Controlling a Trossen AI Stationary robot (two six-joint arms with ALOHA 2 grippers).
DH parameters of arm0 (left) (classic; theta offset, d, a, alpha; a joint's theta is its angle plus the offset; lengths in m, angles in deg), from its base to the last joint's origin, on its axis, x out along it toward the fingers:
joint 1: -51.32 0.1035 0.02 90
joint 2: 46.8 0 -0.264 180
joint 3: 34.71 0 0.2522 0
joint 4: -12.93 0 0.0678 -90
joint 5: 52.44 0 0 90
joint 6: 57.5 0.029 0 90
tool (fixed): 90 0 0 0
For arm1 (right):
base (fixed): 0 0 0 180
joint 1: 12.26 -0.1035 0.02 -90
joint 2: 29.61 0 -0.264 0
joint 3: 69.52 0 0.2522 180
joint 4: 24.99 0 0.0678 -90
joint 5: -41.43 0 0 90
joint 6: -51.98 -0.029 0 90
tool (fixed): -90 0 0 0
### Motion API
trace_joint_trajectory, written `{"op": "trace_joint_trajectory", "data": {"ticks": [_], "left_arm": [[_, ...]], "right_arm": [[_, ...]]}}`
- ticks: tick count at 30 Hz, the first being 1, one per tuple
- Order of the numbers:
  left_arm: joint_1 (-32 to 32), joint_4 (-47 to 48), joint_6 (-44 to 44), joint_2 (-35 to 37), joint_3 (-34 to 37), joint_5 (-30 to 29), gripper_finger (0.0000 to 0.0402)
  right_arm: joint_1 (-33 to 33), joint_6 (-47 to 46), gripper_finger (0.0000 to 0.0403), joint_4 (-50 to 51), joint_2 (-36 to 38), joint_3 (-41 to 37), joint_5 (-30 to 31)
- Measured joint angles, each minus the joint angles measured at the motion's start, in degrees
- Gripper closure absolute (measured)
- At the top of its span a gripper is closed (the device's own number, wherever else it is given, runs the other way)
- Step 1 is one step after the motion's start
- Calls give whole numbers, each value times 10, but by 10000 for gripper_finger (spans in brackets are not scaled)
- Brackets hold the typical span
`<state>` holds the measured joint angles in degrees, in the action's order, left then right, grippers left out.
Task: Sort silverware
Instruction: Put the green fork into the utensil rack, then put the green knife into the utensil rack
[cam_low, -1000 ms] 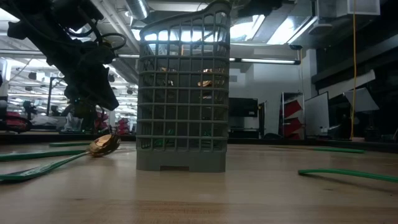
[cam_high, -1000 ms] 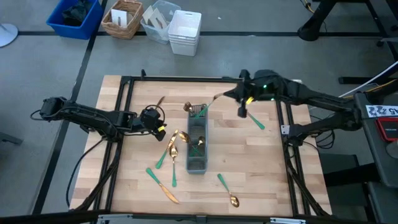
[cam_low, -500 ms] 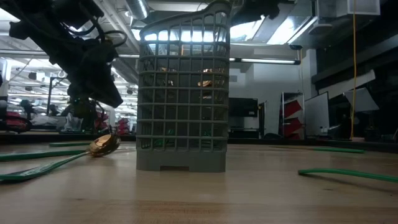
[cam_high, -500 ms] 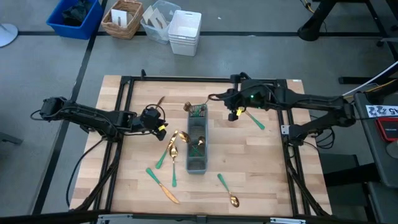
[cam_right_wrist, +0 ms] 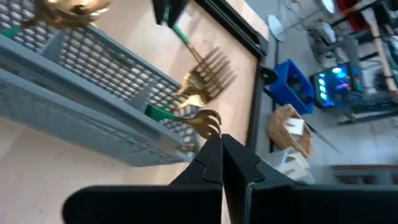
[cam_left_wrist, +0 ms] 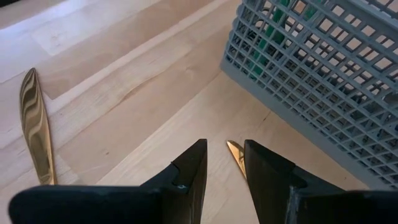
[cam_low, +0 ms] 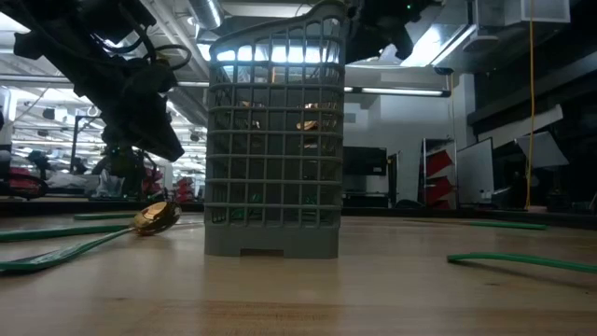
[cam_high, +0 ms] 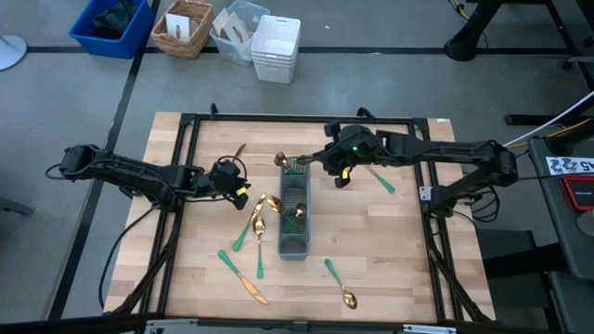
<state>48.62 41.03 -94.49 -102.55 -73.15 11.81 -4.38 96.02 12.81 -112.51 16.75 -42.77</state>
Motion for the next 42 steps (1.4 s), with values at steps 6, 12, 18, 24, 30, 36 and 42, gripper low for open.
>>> {"op": "trace_joint_trajectory", "data": {"ticks": [6, 12, 18, 24, 30, 36, 42], "left_arm": [[0, 2, -20, 0, 0, 0, 304], [0, 2, -54, 0, 0, 12, 304], [-1, 1, -79, 0, 0, 31, 304], [-23, 0, -161, 0, 0, 175, 304], [-77, 0, -200, 0, 0, 196, 304], [-135, 1, -228, 0, 0, 196, 304], [-184, -1, -321, 0, 0, 196, 304]], "right_arm": [[0, -1, 379, -3, -7, 0, -4], [0, -2, 340, -4, -7, 0, -5], [0, -3, 308, -3, -5, 0, -2], [-1, -49, 310, 26, -1, 23, 16], [-1, -69, 310, 107, 0, 76, -4], [-1, -115, 310, 166, 0, 97, -34], [0, -115, 310, 214, 0, 97, -34]]}}
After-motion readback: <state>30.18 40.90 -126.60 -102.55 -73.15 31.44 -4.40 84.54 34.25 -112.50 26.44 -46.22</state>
